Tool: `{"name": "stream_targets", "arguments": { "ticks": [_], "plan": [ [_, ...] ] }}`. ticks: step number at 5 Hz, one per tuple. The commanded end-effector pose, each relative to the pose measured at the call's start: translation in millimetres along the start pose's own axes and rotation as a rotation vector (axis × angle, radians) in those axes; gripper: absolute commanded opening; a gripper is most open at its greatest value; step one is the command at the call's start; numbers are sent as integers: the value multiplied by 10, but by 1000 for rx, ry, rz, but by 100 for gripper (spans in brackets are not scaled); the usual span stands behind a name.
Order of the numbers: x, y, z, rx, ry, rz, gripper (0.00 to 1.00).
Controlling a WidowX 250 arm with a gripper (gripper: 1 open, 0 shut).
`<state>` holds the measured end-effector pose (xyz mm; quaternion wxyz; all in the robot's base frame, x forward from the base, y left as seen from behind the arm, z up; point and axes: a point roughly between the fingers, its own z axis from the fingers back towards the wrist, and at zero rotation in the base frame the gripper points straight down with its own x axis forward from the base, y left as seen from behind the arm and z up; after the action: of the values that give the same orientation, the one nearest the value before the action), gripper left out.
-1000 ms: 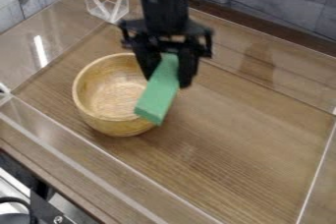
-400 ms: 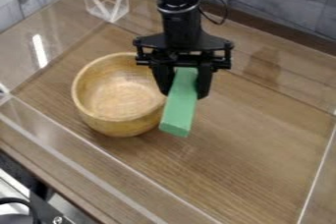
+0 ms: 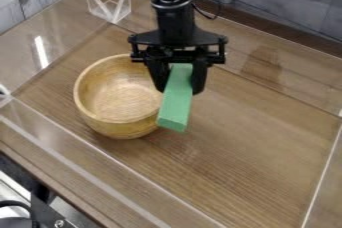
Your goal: Move green object from inside the wooden bowl to the table next to it
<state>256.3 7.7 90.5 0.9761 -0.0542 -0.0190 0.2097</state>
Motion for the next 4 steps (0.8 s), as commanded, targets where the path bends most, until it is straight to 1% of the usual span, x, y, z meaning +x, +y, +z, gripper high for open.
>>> {"name": "stream_targets", "arguments": {
  "ticks": [1, 2, 4],
  "plan": [
    [64, 72, 117, -12, -54, 56, 0],
    [21, 157, 100, -8, -63, 126, 0],
    [0, 161, 68, -9, -55, 62, 0]
  ]
}}
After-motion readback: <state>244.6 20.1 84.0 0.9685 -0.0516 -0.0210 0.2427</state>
